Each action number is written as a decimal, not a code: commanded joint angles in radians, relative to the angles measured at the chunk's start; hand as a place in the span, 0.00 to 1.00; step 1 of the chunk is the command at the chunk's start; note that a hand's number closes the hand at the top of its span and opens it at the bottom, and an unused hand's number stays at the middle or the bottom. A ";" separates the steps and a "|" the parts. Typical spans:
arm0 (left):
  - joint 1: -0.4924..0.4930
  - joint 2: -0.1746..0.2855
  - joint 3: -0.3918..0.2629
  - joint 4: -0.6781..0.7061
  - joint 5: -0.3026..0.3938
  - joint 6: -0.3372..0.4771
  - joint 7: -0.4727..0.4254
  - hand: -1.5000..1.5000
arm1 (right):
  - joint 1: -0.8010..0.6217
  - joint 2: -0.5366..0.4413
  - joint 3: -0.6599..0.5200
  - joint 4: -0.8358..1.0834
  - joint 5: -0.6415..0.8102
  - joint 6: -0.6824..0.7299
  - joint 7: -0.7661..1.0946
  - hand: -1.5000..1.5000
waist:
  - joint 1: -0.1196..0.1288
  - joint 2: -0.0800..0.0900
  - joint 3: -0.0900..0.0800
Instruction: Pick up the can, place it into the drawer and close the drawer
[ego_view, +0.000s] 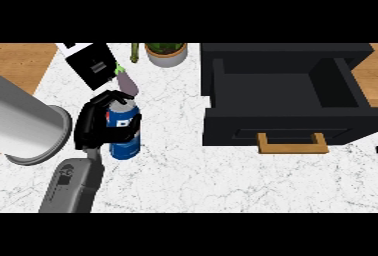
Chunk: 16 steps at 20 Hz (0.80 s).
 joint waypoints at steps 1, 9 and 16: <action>-0.037 -0.024 -0.074 -0.128 -0.048 0.050 0.112 1.00 | -0.042 -0.011 -0.023 0.033 0.002 -0.010 0.003 0.00 | 0.003 0.000 0.000; -0.220 -0.046 -0.204 -0.185 -0.057 0.204 0.356 1.00 | 0.014 -0.033 -0.077 0.037 -0.072 0.044 -0.029 0.00 | -0.006 0.000 0.000; -0.415 -0.047 -0.299 -0.106 -0.068 0.323 0.409 1.00 | -0.032 0.013 0.030 -0.068 0.021 -0.038 0.072 0.00 | -0.011 0.002 0.000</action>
